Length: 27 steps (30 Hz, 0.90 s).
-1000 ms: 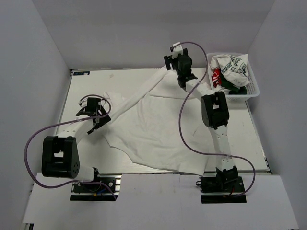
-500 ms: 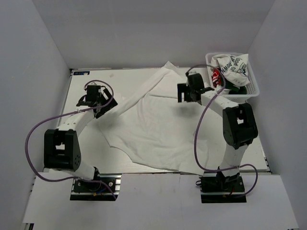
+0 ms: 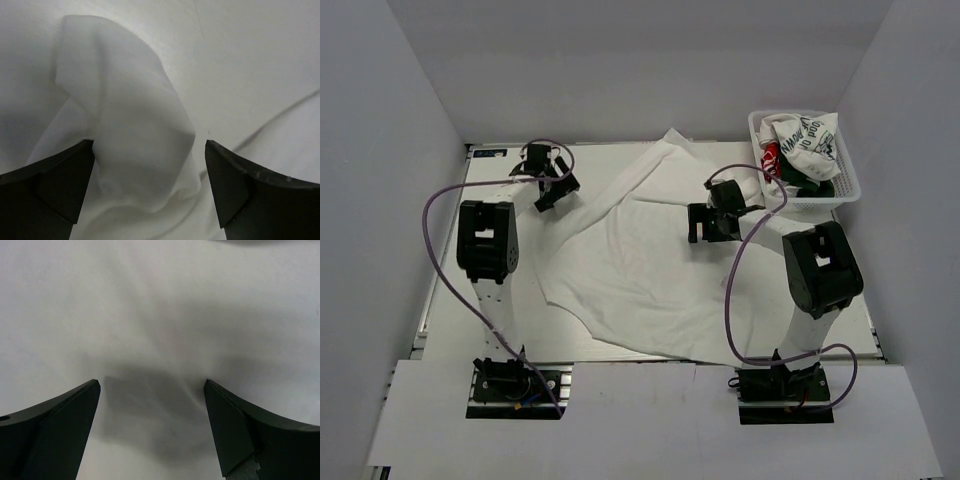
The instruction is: Fold and stack the t-shirts
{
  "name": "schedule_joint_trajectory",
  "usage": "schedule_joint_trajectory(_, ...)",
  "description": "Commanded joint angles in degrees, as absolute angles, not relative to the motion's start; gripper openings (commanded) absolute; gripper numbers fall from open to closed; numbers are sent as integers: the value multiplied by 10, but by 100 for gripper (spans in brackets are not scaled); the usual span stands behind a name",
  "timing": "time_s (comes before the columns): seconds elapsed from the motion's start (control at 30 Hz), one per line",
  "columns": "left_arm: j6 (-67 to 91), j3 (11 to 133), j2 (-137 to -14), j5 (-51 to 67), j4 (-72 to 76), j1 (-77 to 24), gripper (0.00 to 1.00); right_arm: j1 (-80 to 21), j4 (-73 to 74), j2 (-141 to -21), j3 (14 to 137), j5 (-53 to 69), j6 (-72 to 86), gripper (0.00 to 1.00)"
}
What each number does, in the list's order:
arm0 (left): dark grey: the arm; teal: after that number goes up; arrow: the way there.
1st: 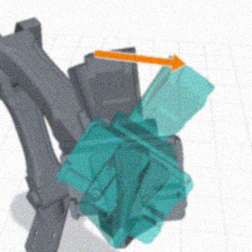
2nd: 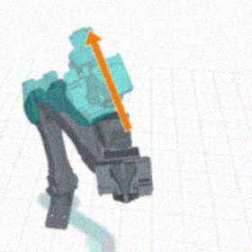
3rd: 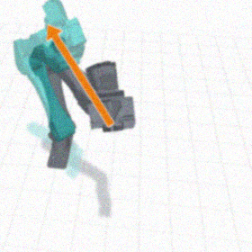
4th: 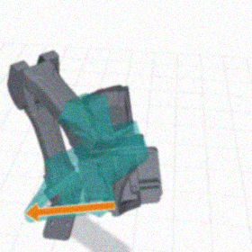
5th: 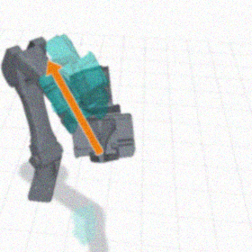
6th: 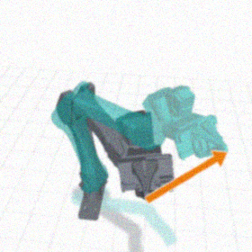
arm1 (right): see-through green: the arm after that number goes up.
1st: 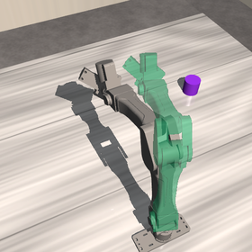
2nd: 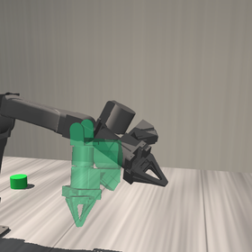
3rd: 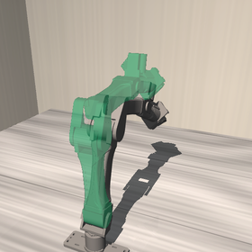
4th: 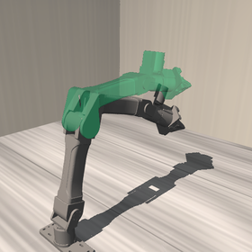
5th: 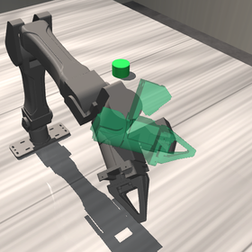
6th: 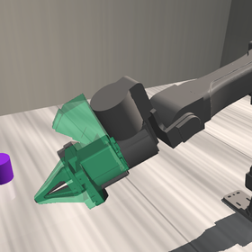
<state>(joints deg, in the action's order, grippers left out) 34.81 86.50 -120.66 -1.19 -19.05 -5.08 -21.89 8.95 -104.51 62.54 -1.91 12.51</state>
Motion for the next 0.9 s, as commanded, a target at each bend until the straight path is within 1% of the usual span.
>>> schedule_joint_trajectory(0.0, 344, 978, -1293, -68, -277, -42, 100, -246, 121, -1043, 564, 54, 158, 90)
schedule_joint_trajectory(0.07, 344, 1039, -1350, -111, -307, -37, 100, -273, 120, -1033, 543, 82, 153, 90)
schedule_joint_trajectory(0.1, 344, 1111, -1371, -139, -339, -37, 100, -283, 120, -1027, 521, 85, 152, 90)
schedule_joint_trajectory(0.13, 351, 1155, -1395, -149, -358, -32, 100, -294, 127, -1018, 515, 87, 155, 90)
schedule_joint_trajectory(0.17, 357, 1260, -1454, -143, -378, -22, 100, -333, 130, -1007, 511, 90, 156, 90)
schedule_joint_trajectory(0.2, 366, 1314, -1485, -143, -411, -17, 100, -345, 141, -996, 497, 98, 142, 90)
schedule_joint_trajectory(0.23, 366, 1361, -1514, -143, -411, -17, 100, -357, 146, -992, 493, 107, 136, 90)
schedule_joint_trajectory(0.27, 372, 1416, -1536, -135, -411, -11, 100, -399, 152, -980, 489, 115, 132, 90)
schedule_joint_trajectory(0.33, 377, 1415, -1557, -111, -353, -11, 100, -443, 178, -963, 483, 119, 115, 90)
schedule_joint_trajectory(0.43, 401, 1352, -1533, -55, -230, -11, 100, -518, 186, -933, 498, 118, 99, 90)
schedule_joint_trajectory(0.5, 417, 1389, -1540, 2, -215, -11, 100, -547, 171, -905, 518, 123, 88, 90)
schedule_joint_trajectory(0.57, 417, 1413, -1540, 54, -186, -11, 100, -549, 140, -886, 541, 102, 91, 90)
schedule_joint_trajectory(0.6, 417, 1413, -1517, 64, -176, -11, 100, -544, 133, -879, 547, 78, 106, 90)
schedule_joint_trajectory(0.63, 399, 1413, -1499, 52, -176, -18, 100, -541, 127, -858, 557, 24, 121, 90)
schedule_joint_trajectory(0.67, 381, 1396, -1478, 39, -189, -25, 100, -539, 122, -854, 561, 5, 155, 90)
schedule_joint_trajectory(0.7, 345, 1382, -1426, 23, -198, -25, 100, -528, 123, -850, 562, -50, 169, 90)
schedule_joint_trajectory(0.73, 331, 1339, -1397, 5, -215, -32, 100, -521, 135, -843, 568, -90, 186, 90)
schedule_joint_trajectory(0.8, 316, 1289, -1337, 5, -239, -32, 100, -497, 151, -842, 578, -119, 224, 90)
schedule_joint_trajectory(0.83, 307, 1266, -1285, 5, -257, -32, 100, -469, 161, -848, 580, -127, 235, 90)
schedule_joint_trajectory(0.87, 301, 1224, -1261, -3, -302, -32, 100, -456, 174, -852, 588, -147, 253, 90)
